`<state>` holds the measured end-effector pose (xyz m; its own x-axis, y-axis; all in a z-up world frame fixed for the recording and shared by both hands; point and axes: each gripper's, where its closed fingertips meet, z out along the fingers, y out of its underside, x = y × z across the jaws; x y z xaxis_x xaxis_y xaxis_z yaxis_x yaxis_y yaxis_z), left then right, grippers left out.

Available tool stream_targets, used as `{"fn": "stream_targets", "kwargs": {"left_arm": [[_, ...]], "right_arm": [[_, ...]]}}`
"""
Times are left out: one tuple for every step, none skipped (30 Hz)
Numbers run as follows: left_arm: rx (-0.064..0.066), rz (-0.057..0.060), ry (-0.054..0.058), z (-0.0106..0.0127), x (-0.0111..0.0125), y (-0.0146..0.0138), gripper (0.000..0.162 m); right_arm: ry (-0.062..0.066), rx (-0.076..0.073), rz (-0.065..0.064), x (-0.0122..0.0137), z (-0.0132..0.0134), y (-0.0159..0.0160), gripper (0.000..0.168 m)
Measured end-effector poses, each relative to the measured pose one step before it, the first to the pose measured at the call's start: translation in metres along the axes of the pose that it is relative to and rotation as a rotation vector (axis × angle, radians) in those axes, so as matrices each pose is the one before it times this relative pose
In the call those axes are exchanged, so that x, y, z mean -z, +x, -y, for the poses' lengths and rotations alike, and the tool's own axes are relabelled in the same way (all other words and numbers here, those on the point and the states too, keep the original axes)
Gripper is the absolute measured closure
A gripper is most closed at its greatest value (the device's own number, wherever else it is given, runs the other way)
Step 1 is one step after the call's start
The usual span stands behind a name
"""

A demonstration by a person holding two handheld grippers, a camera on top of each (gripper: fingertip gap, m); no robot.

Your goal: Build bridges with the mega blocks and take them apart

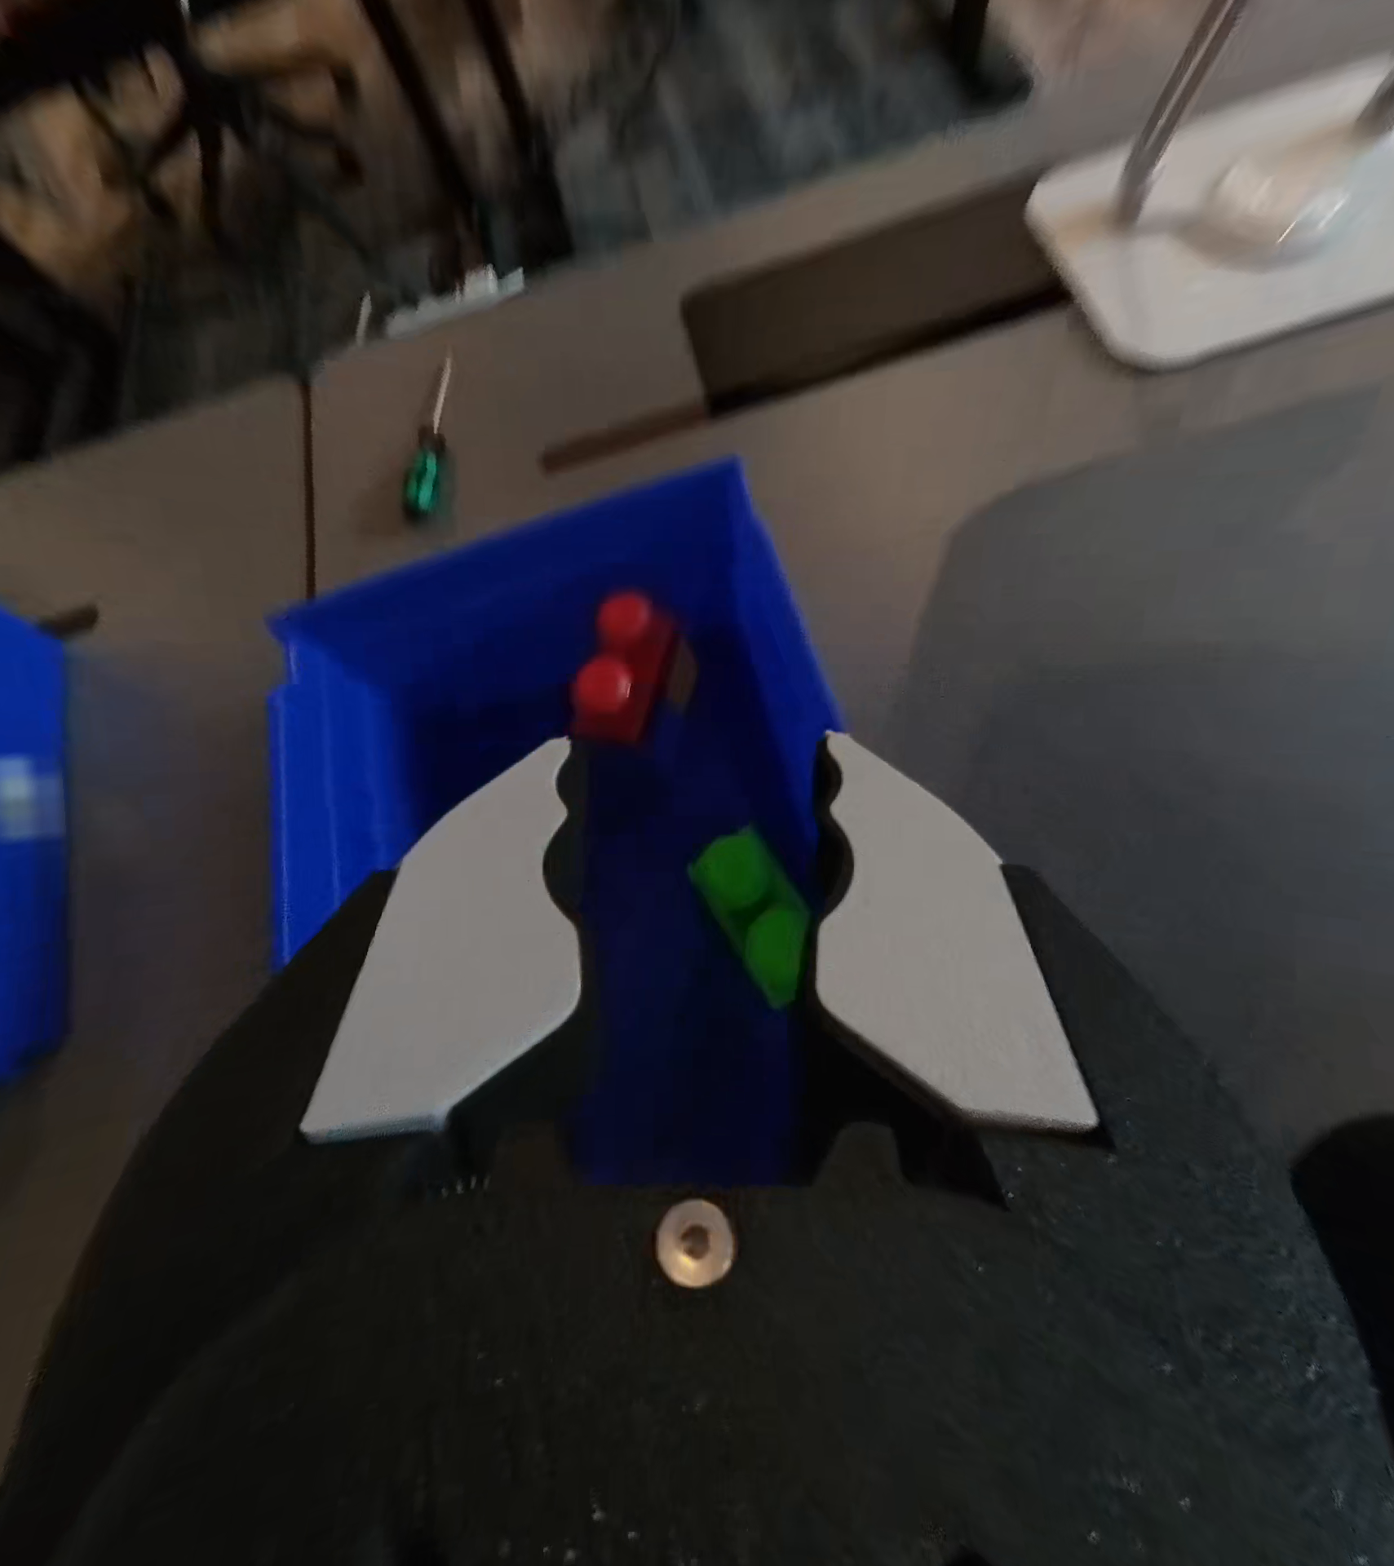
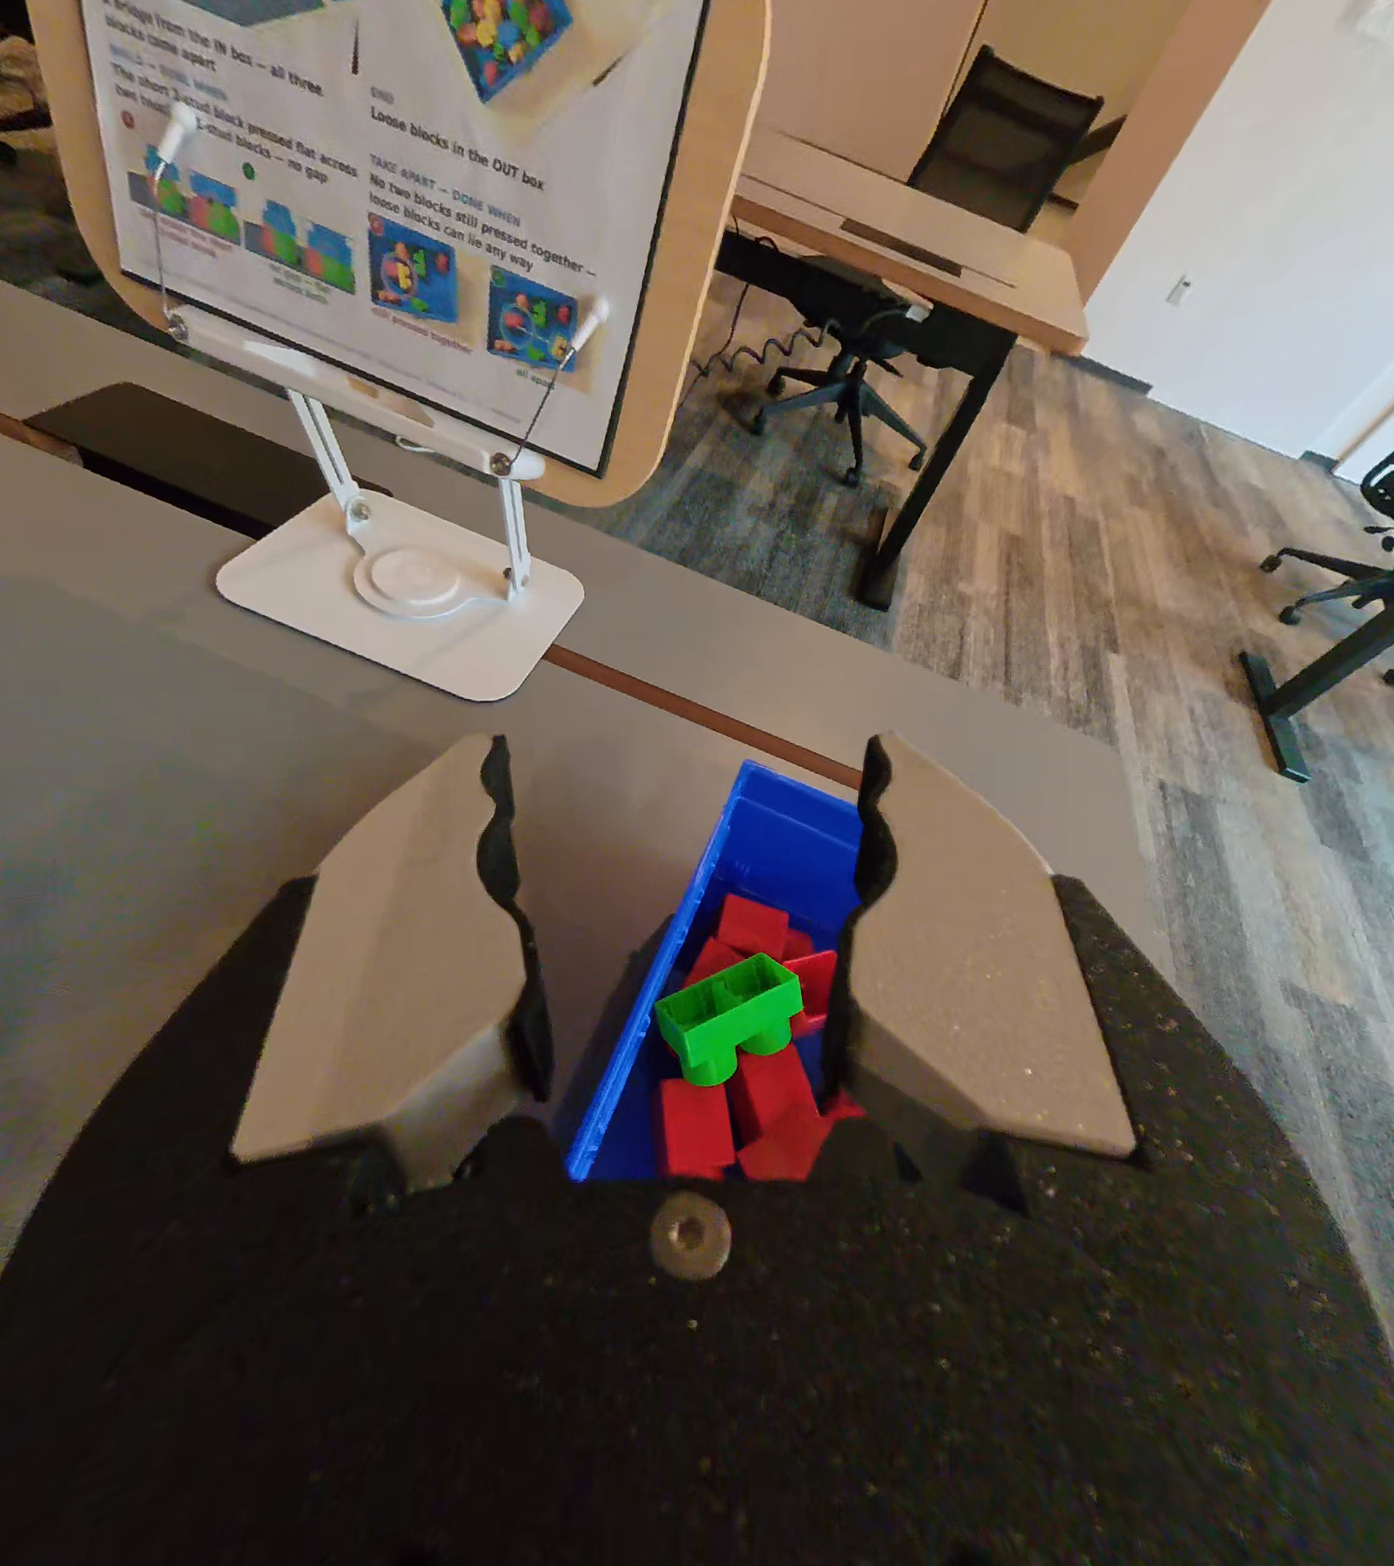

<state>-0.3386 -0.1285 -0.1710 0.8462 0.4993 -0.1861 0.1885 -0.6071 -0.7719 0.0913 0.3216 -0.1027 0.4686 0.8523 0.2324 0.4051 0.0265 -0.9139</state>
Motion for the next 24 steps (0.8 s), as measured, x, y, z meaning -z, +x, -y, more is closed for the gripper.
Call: {"fn": "stream_targets", "kwargs": {"left_arm": [[0.0050,0.0100,-0.0622,-0.01141,-0.00726,-0.00327,0.111],[0.0112,-0.0020,-0.0502,-0.00922,-0.00781,-0.00155,0.109],[0.0109,-0.0199,-0.0359,-0.00675,-0.00787,0.00123,0.105],[0.0105,-0.0311,-0.0183,-0.00404,-0.00724,0.00318,0.100],[0.0136,-0.0352,-0.0092,-0.00309,-0.00620,0.00397,0.097],[0.0152,-0.0303,-0.0117,-0.00376,-0.00520,0.00324,0.096],[0.0173,-0.0160,-0.0155,-0.00468,-0.00397,0.00131,0.095],[0.0219,0.0014,-0.0159,-0.00494,-0.00252,-0.00052,0.095],[0.0195,0.0086,-0.0146,-0.00487,-0.00158,-0.00068,0.096],[0.0075,0.0014,-0.0142,-0.00483,-0.00104,0.00142,0.098],[-0.0066,0.0011,-0.0189,-0.00561,-0.00106,0.00185,0.099],[-0.0095,0.0184,-0.0265,-0.00651,-0.00116,-0.00079,0.100],[-0.0027,0.0265,-0.0309,-0.00689,-0.00122,-0.00284,0.100],[0.0056,0.0199,-0.0249,-0.00576,-0.00157,-0.00277,0.100],[0.0120,0.0089,-0.0133,-0.00395,-0.00157,-0.00171,0.104],[0.0126,-0.0016,-0.0086,-0.00294,-0.00181,-0.00032,0.106],[0.0086,-0.0092,-0.0132,-0.00332,-0.00187,0.00109,0.106],[0.0014,-0.0142,-0.0173,-0.00386,-0.00193,0.00241,0.106],[-0.0048,-0.0164,-0.0160,-0.00332,-0.00206,0.00335,0.105],[-0.0065,-0.0146,-0.0143,-0.00248,-0.00217,0.00350,0.104],[-0.0053,-0.0014,-0.0154,-0.00215,-0.00225,0.00139,0.106],[-0.0004,0.0087,-0.0160,-0.00174,-0.00211,-0.00067,0.106],[0.0030,0.0048,-0.0159,-0.00139,-0.00228,-0.00075,0.106],[0.0033,-0.0007,-0.0139,-0.00079,-0.00267,-0.00036,0.107]], "right_arm": [[0.0001,-0.0014,-0.0074,0.00042,-0.00068,0.00168,0.091],[0.0016,-0.0007,-0.0084,0.00034,-0.00039,0.00189,0.091],[0.0013,0.0000,-0.0077,0.00018,-0.00031,0.00163,0.092],[-0.0009,0.0004,-0.0051,0.00016,-0.00078,0.00144,0.092],[-0.0028,-0.0005,-0.0042,-0.00003,-0.00122,0.00117,0.092],[-0.0042,-0.0005,-0.0041,0.00002,-0.00141,0.00124,0.093],[-0.0038,-0.0010,-0.0058,-0.00012,-0.00141,0.00135,0.093],[-0.0038,0.0002,-0.0058,-0.00030,-0.00128,0.00121,0.093],[-0.0055,0.0019,-0.0039,-0.00034,-0.00141,0.00098,0.094],[-0.0047,0.0015,-0.0022,-0.00048,-0.00122,0.00090,0.094],[-0.0016,0.0005,-0.0006,-0.00044,-0.00071,0.00070,0.094],[0.0004,-0.0014,0.0004,-0.00047,-0.00058,0.00075,0.094],[0.0009,-0.0032,0.0022,-0.00057,-0.00066,0.00057,0.094],[0.0007,-0.0046,0.0046,-0.00047,-0.00075,0.00035,0.094],[0.0000,-0.0051,0.0045,-0.00039,-0.00089,0.00047,0.094],[-0.0002,-0.0038,0.0023,-0.00024,-0.00095,0.00083,0.094],[0.0001,-0.0027,-0.0012,0.00008,-0.00081,0.00134,0.094],[-0.0005,-0.0037,-0.0038,0.00011,-0.00083,0.00185,0.094],[-0.0017,-0.0048,-0.0047,0.00016,-0.00107,0.00187,0.094],[-0.0020,-0.0042,-0.0046,-0.00004,-0.00102,0.00189,0.094],[-0.0030,-0.0019,-0.0043,-0.00013,-0.00108,0.00152,0.094],[-0.0042,0.0001,-0.0038,-0.00027,-0.00116,0.00121,0.094],[-0.0053,0.0004,-0.0041,-0.00020,-0.00112,0.00102,0.094],[-0.0045,0.0019,-0.0030,-0.00020,-0.00085,0.00066,0.095]]}}
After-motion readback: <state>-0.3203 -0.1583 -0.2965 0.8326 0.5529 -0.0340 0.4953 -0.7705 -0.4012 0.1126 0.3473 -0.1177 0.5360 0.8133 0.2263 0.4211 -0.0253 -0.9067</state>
